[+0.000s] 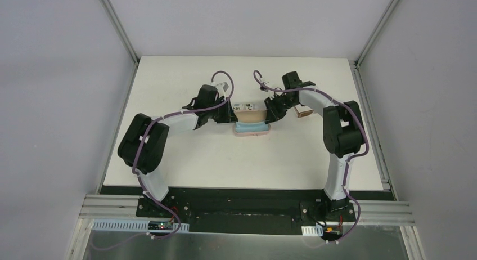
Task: Organize the sunglasses
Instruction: Place the glasses cleaning cloth in the sunglasses case.
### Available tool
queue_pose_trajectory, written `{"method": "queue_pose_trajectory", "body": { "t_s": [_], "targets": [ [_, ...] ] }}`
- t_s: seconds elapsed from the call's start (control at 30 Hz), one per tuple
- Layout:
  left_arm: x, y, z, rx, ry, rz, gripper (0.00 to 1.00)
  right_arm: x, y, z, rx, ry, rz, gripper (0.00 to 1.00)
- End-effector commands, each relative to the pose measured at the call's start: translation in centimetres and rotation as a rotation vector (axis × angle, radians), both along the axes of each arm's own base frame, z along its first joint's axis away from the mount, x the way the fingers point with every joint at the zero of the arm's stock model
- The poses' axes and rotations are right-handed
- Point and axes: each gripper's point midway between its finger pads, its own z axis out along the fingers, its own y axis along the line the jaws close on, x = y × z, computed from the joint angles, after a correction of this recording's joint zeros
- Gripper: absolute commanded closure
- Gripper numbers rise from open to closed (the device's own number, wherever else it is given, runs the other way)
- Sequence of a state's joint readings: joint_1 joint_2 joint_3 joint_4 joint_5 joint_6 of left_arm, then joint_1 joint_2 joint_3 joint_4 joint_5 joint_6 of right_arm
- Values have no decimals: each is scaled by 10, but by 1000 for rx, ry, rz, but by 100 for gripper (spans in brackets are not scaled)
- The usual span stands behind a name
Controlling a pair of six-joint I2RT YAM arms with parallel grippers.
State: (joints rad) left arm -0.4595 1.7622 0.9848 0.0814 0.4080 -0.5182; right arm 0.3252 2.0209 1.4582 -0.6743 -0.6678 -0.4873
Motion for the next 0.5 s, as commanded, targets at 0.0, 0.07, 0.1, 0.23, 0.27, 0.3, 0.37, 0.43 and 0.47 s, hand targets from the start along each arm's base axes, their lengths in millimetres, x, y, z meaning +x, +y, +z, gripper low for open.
{"method": "queue_pose_trajectory", "body": {
  "t_s": [0.0, 0.07, 0.1, 0.23, 0.27, 0.3, 0.37, 0.43, 0.47],
  "targets": [
    [7, -2, 37, -25, -100, 26, 79, 7, 6, 37, 49, -88, -3, 80],
    [7, -1, 39, -23, -105, 26, 78, 8, 6, 38, 48, -91, -7, 79],
    [6, -1, 39, -22, -105, 26, 77, 8, 6, 38, 47, -93, -8, 79],
    [5, 2, 43, -15, -116, 33, 74, 8, 3, 44, 37, -116, -14, 76],
    [4, 3, 44, -15, -120, 34, 74, 8, 2, 45, 36, -122, -14, 76],
    [3, 3, 45, -15, -123, 34, 73, 8, 0, 47, 33, -127, -17, 76],
    [1, 4, 49, -17, -134, 33, 72, 7, -3, 54, 37, -140, -22, 75],
    [-4, 5, 54, -15, -149, 27, 71, 6, -10, 62, 37, -156, -26, 75],
    [-7, 5, 56, -14, -158, 23, 70, 5, -17, 65, 27, -164, -31, 75]
  ]
}}
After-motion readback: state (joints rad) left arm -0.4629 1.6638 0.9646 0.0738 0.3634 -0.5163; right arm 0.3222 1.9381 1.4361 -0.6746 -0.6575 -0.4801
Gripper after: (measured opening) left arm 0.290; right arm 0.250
